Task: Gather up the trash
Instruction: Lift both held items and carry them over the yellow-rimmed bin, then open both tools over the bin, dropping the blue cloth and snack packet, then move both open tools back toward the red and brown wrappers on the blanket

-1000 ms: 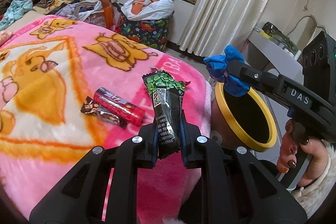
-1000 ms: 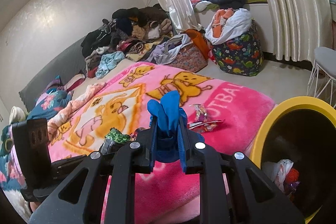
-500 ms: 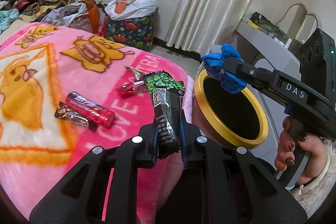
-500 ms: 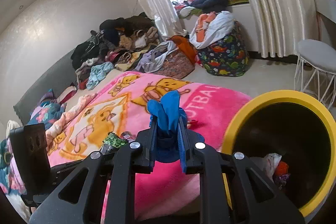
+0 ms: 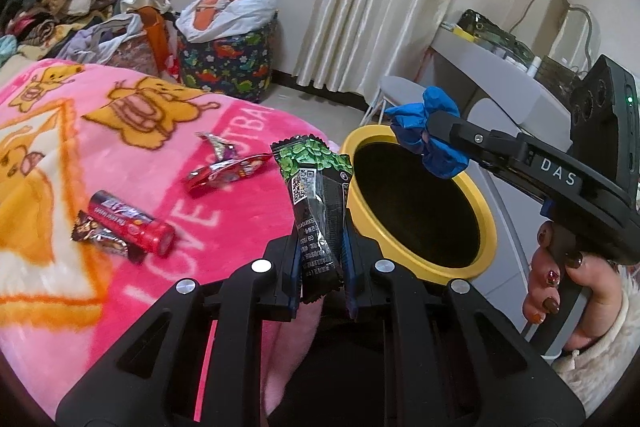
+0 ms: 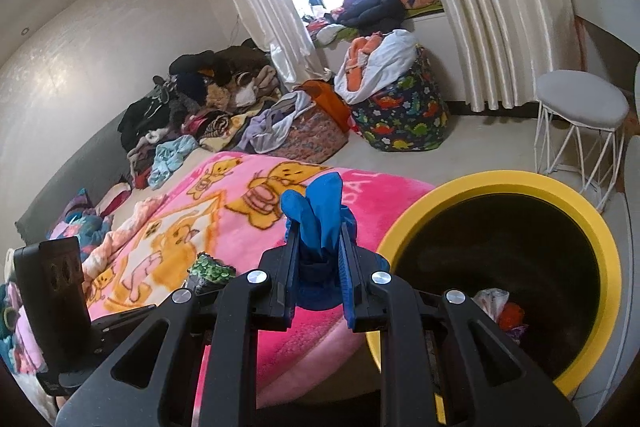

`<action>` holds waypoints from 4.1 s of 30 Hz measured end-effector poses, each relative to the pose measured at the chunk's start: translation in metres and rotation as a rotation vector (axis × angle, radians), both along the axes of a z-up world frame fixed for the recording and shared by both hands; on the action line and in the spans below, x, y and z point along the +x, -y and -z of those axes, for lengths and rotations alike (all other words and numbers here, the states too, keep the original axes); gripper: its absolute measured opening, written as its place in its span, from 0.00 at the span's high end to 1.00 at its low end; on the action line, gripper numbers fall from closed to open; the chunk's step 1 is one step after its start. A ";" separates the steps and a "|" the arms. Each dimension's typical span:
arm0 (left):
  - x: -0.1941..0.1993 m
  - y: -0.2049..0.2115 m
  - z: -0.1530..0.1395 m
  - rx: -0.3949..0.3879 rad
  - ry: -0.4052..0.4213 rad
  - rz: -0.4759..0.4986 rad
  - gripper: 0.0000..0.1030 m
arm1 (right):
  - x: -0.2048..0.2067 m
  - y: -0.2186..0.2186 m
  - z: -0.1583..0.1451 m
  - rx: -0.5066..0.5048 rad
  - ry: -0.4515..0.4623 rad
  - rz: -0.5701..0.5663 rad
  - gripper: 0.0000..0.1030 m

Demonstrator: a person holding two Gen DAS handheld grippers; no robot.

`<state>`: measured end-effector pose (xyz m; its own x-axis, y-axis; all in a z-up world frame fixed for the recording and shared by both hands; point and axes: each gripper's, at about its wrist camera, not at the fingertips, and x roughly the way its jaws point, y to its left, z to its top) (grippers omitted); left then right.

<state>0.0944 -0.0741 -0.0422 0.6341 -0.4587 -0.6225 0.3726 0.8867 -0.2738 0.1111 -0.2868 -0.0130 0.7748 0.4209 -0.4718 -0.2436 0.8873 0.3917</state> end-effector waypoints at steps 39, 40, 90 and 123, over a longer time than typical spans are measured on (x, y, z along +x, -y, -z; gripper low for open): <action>0.020 0.100 0.004 0.015 0.018 0.199 0.89 | -0.014 0.101 0.028 0.058 -0.066 0.274 0.84; 0.021 0.102 0.004 0.015 0.016 0.202 0.89 | -0.013 0.103 0.029 0.059 -0.069 0.279 0.84; 0.047 0.090 0.007 0.007 0.025 0.074 0.11 | -0.006 0.095 0.039 -0.023 -0.114 0.315 0.31; 0.024 -0.003 -0.020 -0.028 0.102 -0.124 0.11 | -0.005 0.016 0.007 -0.105 -0.048 0.145 0.23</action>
<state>0.1179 -0.0708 -0.0223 0.7462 -0.3895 -0.5399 0.2882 0.9200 -0.2655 0.1063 -0.3030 -0.0201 0.7991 0.2528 -0.5454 -0.0934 0.9484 0.3029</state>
